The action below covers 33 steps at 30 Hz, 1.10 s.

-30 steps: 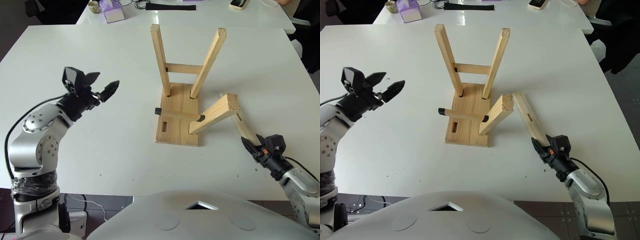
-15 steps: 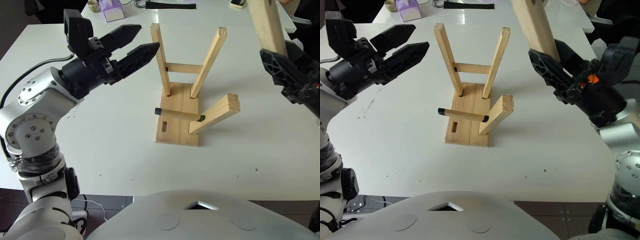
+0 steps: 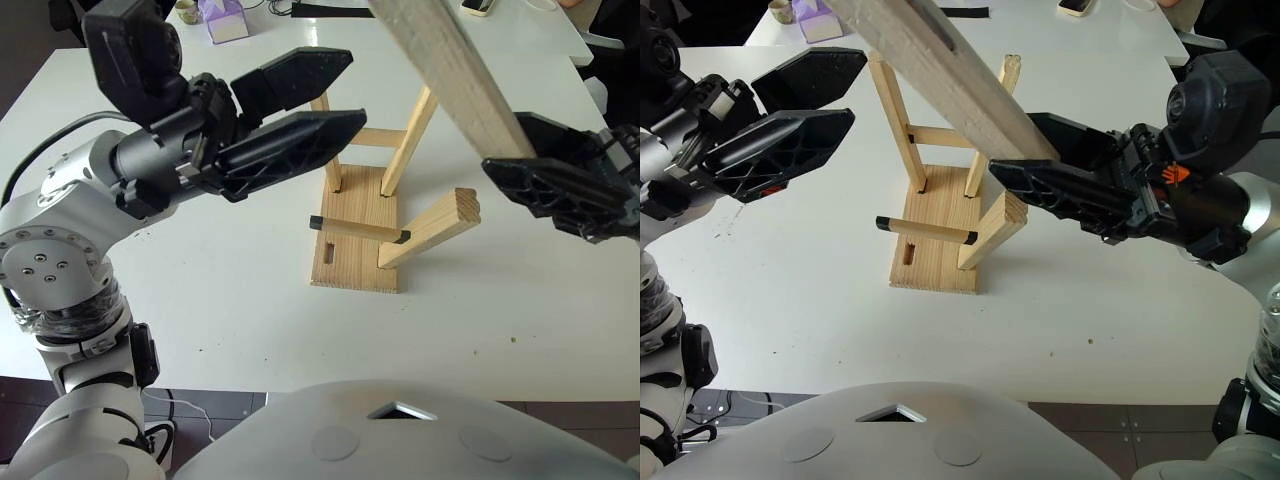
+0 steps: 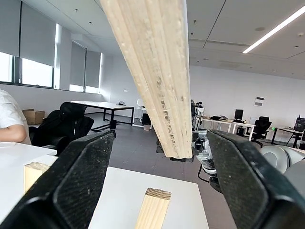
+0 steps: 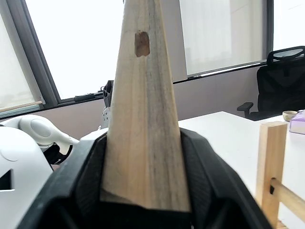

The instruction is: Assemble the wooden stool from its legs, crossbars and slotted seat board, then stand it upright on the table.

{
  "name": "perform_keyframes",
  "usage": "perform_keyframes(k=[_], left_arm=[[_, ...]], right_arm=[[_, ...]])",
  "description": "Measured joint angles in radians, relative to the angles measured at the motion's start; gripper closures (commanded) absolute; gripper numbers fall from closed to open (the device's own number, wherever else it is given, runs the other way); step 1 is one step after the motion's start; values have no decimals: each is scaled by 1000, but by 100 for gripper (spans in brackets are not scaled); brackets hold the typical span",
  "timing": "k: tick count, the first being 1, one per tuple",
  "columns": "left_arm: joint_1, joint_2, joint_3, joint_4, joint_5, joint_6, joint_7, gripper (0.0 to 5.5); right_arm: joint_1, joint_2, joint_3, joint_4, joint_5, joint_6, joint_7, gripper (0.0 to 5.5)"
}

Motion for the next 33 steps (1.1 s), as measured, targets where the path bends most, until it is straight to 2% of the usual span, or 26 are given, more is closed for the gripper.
perform_keyframes(k=[12, 24, 33], left_arm=[[23, 4, -47, -32, -37, -28, -16, 194], [17, 17, -91, -43, -68, -31, 21, 194], [-15, 39, -123, -42, -69, -38, 25, 194]], right_arm=[[2, -6, 86, 5, 17, 44, 78, 346], [38, -33, 121, 25, -194, 81, 208, 346], [37, -33, 125, 6, -238, 74, 238, 346]])
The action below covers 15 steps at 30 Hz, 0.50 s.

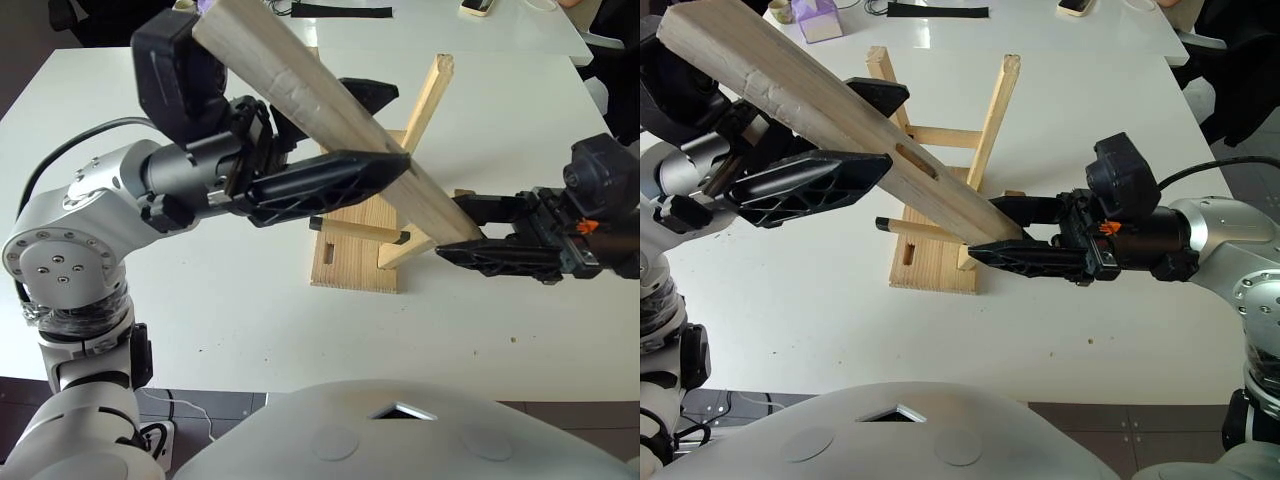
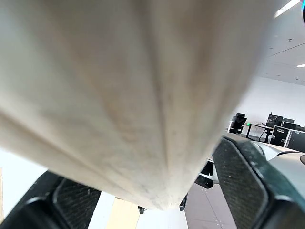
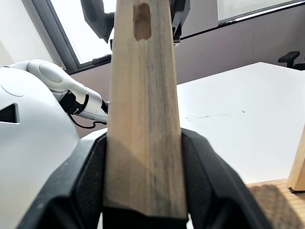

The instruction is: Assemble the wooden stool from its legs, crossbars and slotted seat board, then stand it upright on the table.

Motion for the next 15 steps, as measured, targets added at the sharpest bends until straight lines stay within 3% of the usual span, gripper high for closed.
perform_keyframes(k=[3, 10, 15], left_arm=[[35, 29, -13, -17, 79, 10, -60, 219], [127, 56, -33, -47, 191, 6, -178, 343], [127, 56, -33, -45, 197, 5, -183, 347]], right_arm=[[-5, -2, -1, -2, -14, -1, 9, 346], [-13, -9, -1, -13, -60, -10, 39, 346], [-4, -12, -1, -19, -91, -30, 59, 346]])
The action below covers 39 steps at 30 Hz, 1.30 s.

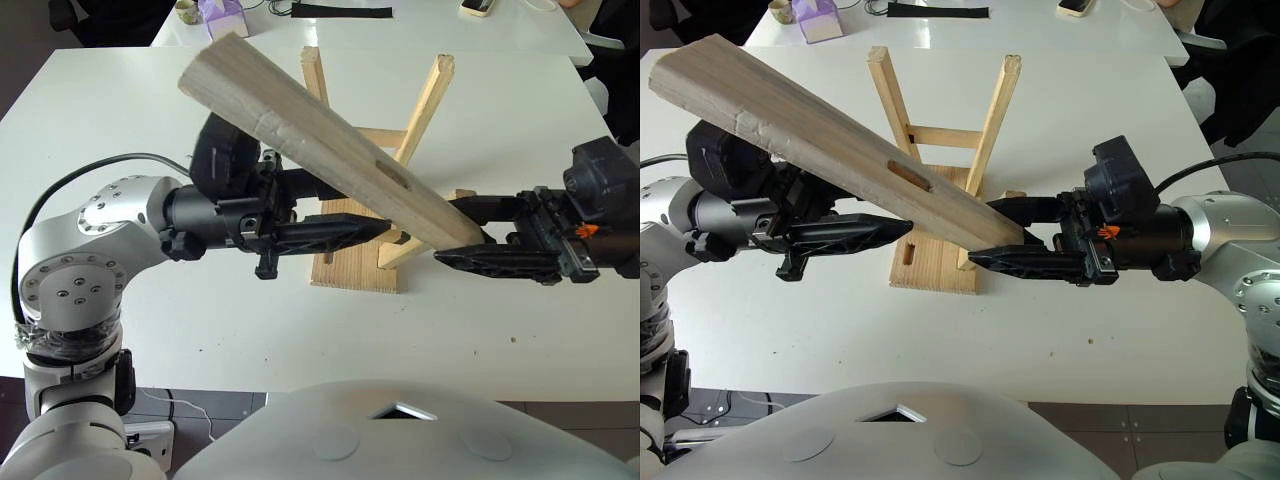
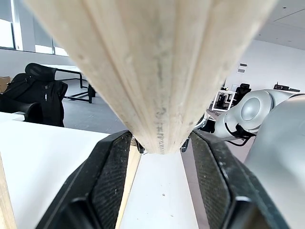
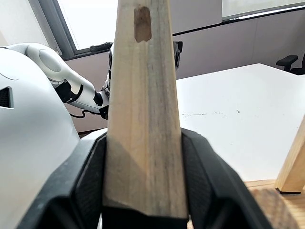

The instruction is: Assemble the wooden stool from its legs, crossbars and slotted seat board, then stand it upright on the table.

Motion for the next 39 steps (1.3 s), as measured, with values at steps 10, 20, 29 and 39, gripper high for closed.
perform_keyframes(k=[10, 20, 29, 39], left_arm=[[-39, -11, 41, 65, -133, -7, 71, 210], [-48, -3, 53, 51, -123, -11, 74, 217], [-31, -5, 44, 25, -99, -17, 49, 347], [-42, -2, 67, 71, -151, -16, 41, 347]], right_arm=[[9, -2, -4, 3, -20, -14, 17, 346], [12, -5, -7, 3, -27, -16, 27, 346], [13, -10, -2, 5, -57, -37, 50, 346], [37, -28, 4, -29, -97, -84, 67, 259]])
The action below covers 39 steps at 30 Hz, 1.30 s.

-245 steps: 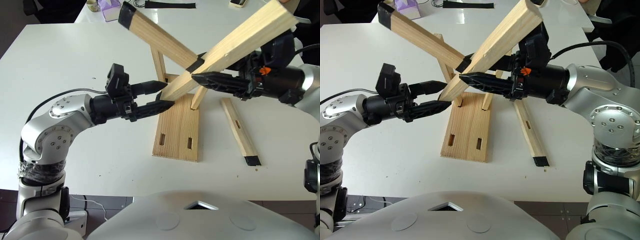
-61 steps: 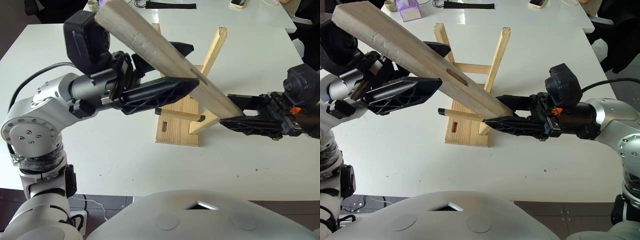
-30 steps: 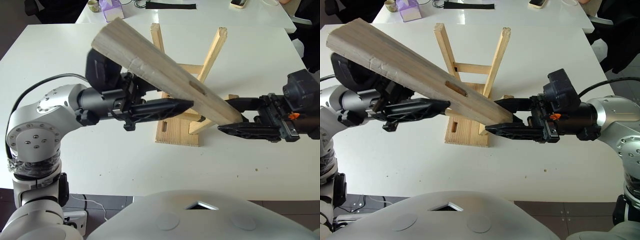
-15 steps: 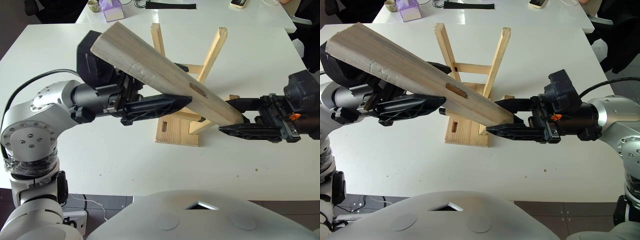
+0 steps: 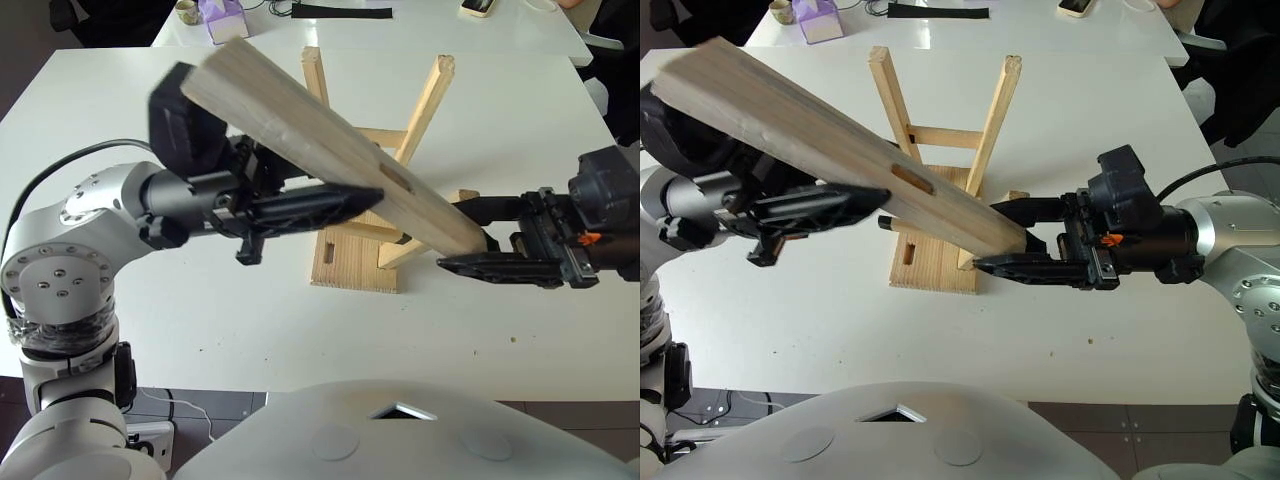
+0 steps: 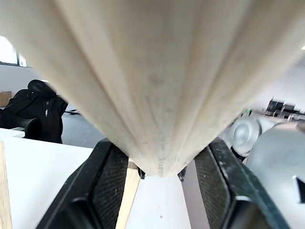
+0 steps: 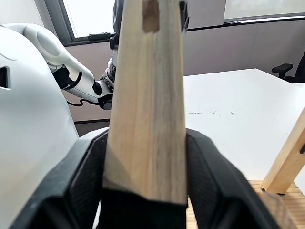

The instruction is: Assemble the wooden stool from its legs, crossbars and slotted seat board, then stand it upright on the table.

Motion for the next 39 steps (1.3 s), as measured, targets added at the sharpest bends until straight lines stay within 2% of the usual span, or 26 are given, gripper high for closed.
perform_keyframes(k=[1, 5, 8, 11, 13, 16, 18, 22, 28, 39], left_arm=[[-11, 5, 14, 14, -17, 0, 0, 347], [-45, 32, 50, 46, -31, 1, 0, 347], [-52, 101, 134, 84, -47, 12, -22, 347], [-73, 248, 248, 224, 92, 7, -94, 347], [-112, 333, 272, 326, 216, -25, -176, 347], [-162, 391, 284, 420, 340, -96, -299, 347], [-129, 419, 281, 448, 427, -128, -406, 347], [80, 383, 227, 371, 558, -184, -543, 347], [326, 293, 174, 257, 709, -290, -597, 347], [415, 163, 120, 106, 742, -319, -507, 347]], right_arm=[[5, 0, -1, -6, -4, -7, -2, 244], [19, 0, -13, -12, -11, -19, -22, 242], [66, 0, -74, -8, -10, -23, -52, 242], [176, 2, -209, -18, 7, -9, -70, 242], [248, 8, -319, -14, 20, 8, -93, 242], [320, 34, -458, -8, 37, 14, -120, 242], [370, 52, -537, 0, 35, 14, -127, 242], [387, 65, -562, 13, 31, 10, -129, 242], [369, 63, -510, 67, -49, -3, -110, 242], [310, 43, -438, 120, -122, -12, -49, 242]])
